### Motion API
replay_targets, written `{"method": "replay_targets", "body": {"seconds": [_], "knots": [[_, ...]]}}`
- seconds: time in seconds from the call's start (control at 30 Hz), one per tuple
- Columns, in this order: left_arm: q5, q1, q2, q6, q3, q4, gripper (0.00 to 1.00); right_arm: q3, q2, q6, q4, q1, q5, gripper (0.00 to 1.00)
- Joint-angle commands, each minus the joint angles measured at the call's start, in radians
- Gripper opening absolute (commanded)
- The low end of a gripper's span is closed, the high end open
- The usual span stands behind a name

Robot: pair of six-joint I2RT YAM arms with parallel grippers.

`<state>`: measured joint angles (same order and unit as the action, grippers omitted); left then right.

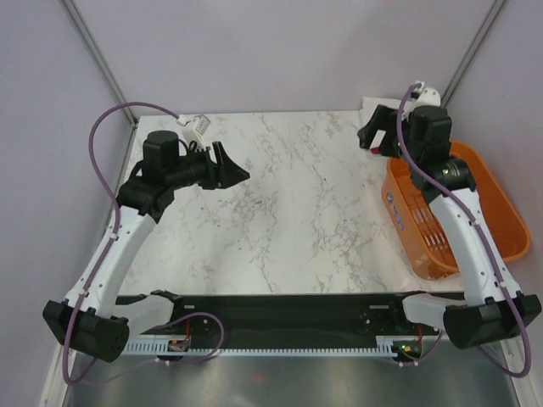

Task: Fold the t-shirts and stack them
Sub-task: Reset both grippers

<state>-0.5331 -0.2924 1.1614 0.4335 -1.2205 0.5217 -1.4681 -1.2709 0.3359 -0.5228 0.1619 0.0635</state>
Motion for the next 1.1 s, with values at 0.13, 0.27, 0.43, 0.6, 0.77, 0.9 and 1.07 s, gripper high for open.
{"method": "replay_targets", "body": {"seconds": [0.13, 0.27, 0.43, 0.6, 0.77, 0.9, 1.07], "knots": [[0.036, 0.001, -0.176, -0.016, 0.058, -0.019, 1.00, 0.235, 0.215, 0.158, -0.075, 0.030, -0.175, 0.98], [0.073, -0.001, -0.284, -0.006, 0.095, -0.015, 1.00, 0.295, 0.300, 0.161, -0.129, 0.028, -0.188, 0.98], [0.073, -0.001, -0.377, 0.007, 0.121, -0.015, 1.00, 0.344, 0.352, 0.163, -0.169, 0.028, -0.237, 0.98], [0.036, 0.001, -0.396, 0.014, 0.148, -0.014, 1.00, 0.353, 0.389, 0.167, -0.175, 0.030, -0.246, 0.98], [0.002, -0.001, -0.404, 0.019, 0.161, -0.015, 1.00, 0.368, 0.413, 0.178, -0.175, 0.028, -0.245, 0.98], [0.001, -0.001, -0.410, 0.019, 0.164, -0.015, 1.00, 0.376, 0.418, 0.186, -0.169, 0.028, -0.248, 0.98], [-0.007, -0.001, -0.411, 0.014, 0.165, -0.014, 1.00, 0.390, 0.418, 0.181, -0.169, 0.028, -0.235, 0.98]]}}
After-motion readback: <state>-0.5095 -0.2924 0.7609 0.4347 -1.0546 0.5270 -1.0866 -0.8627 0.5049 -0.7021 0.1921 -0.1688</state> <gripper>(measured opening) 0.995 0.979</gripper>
